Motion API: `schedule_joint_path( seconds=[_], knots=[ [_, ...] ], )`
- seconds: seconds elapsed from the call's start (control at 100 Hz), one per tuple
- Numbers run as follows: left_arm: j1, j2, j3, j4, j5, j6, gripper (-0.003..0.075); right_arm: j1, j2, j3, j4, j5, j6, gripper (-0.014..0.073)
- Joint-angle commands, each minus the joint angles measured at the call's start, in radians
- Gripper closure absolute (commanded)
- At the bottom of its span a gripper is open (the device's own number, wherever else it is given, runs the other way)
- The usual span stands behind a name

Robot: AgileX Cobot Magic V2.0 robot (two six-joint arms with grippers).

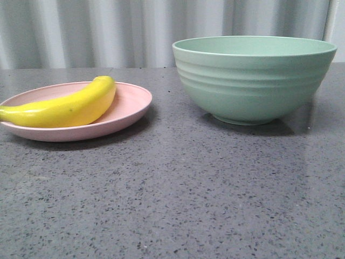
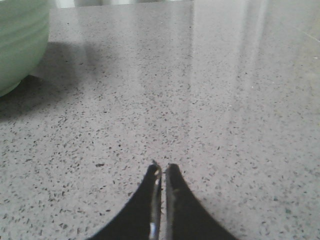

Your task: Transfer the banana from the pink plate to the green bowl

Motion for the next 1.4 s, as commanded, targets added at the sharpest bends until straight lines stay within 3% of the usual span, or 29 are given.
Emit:
schedule_joint_path(
  seconds=[0.0,1.14,1.39],
  knots=[
    [-0.008,-0.032,0.025,0.001,-0.036,-0.008,0.0739,-0.007,-0.014,0.026,-0.007,-0.025,-0.006,0.0668],
    [-0.008,-0.032,0.025,0.046,-0.056,-0.008,0.0739,-0.007,-0.014,0.026,-0.017,-0.026,-0.006,0.0668],
    [-0.008,-0.032,0.025,0.048,-0.104,-0.008,0.0739,-0.007,-0.014,0.026,-0.004,-0.17,-0.006,0.0668]
  ],
)
